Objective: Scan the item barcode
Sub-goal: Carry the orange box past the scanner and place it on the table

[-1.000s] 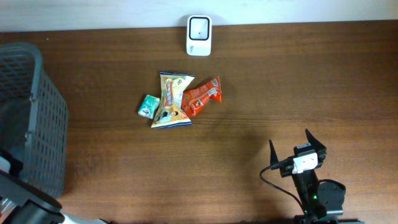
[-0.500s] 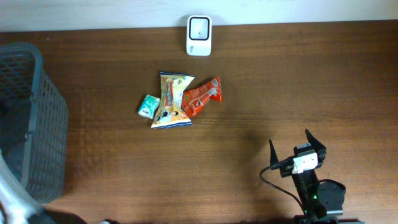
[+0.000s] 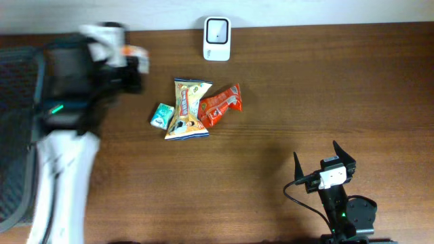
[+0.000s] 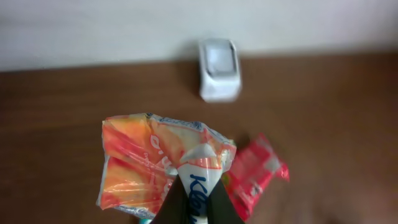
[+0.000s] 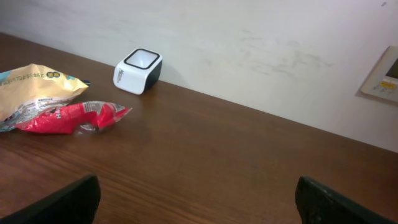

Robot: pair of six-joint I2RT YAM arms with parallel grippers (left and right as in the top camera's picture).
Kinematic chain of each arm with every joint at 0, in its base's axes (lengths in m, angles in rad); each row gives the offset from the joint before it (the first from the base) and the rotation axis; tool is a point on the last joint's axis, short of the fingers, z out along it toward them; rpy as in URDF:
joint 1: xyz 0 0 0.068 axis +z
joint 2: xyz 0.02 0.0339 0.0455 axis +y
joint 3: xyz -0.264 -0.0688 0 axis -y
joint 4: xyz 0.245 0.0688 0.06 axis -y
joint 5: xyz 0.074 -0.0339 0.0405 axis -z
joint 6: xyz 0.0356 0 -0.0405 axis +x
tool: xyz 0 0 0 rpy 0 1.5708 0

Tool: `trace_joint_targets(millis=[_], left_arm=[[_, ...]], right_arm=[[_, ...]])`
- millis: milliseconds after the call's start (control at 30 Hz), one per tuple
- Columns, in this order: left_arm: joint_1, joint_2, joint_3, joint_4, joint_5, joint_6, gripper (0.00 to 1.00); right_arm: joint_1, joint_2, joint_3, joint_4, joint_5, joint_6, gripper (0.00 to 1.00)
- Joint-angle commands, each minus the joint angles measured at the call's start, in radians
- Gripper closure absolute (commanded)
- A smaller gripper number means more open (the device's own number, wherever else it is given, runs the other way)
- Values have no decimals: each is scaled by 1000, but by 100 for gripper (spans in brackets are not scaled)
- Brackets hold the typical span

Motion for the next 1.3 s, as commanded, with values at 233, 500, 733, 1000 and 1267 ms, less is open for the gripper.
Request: trace_joint_targets(millis=[233,500,733,1000,1267], left_arm=[[-430,416,-16,183,-30,170,100],[-565,454,-24,213,-43,170,100],[-590,582,-25,217,-127,151,98],[-587,581,14,198,-107,135,1],[-443,369,212,1,-280,124,1]], right_arm=[[2,-8,-8,-3,2,7,1],[2,-8,-8,-3,2,7,1],[2,-8,-8,-3,2,7,1],[2,-8,-8,-3,2,7,1],[2,-8,-8,-3,2,7,1]])
